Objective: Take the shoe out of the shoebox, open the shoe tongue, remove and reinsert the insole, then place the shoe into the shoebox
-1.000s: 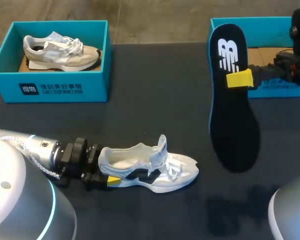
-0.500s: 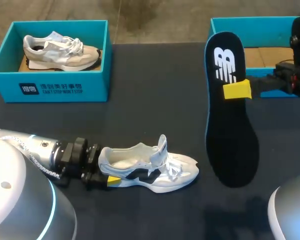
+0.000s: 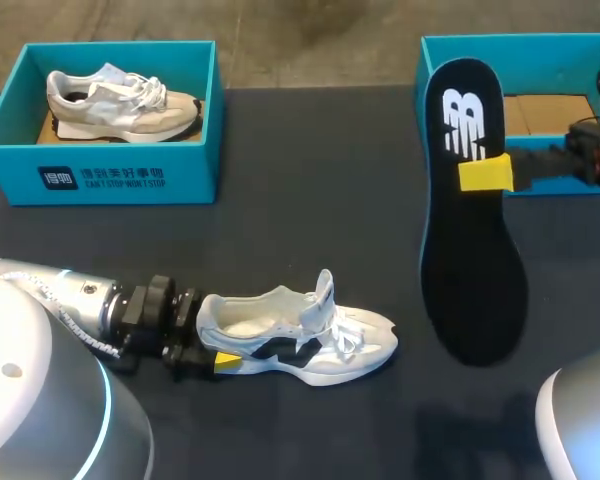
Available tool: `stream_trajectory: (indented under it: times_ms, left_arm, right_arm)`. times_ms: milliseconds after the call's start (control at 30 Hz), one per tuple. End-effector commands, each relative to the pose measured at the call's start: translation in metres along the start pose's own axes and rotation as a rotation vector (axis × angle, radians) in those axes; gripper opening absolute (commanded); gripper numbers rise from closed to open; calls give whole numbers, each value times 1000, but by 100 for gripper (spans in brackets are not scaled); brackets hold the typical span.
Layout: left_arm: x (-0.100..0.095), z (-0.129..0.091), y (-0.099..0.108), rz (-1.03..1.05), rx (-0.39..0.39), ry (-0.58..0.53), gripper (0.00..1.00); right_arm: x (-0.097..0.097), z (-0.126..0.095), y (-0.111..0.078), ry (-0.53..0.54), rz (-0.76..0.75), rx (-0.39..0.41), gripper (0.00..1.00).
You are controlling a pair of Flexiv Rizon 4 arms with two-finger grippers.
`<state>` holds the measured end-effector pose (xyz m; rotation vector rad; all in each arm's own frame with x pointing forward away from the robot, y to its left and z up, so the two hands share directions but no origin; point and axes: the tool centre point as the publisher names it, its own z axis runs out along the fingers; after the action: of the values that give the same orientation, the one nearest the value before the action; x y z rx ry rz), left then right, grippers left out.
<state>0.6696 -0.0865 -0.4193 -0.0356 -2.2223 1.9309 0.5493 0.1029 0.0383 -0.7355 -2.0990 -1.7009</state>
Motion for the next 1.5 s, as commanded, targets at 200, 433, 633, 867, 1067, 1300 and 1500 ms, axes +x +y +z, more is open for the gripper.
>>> stream_trajectory:
  times_ms: [200, 433, 633, 867, 1067, 1300, 1500]
  left_arm:
    - [0, 1, 1, -1, -2, -2, 0]
    - [0, 1, 1, -1, -2, -2, 0]
    - [0, 1, 1, -1, -2, -2, 0]
    - [0, 1, 1, -1, -2, -2, 0]
    - [0, 1, 1, -1, -2, -2, 0]
    - [0, 1, 1, -1, -2, -2, 0]
    - [0, 1, 1, -1, -2, -2, 0]
  right_arm:
    - [-13, 6, 10, 10, 4, -46, 0]
    - [-25, -1, 14, 47, 14, -45, 0]
    - [-29, 1, 20, 59, -10, -27, 0]
    - [-47, -1, 16, 74, -36, -36, 0]
    - [-45, 2, 18, 86, -69, -9, 0]
    - [-45, 2, 14, 81, -93, -28, 0]
    - [-45, 2, 14, 81, -93, -28, 0]
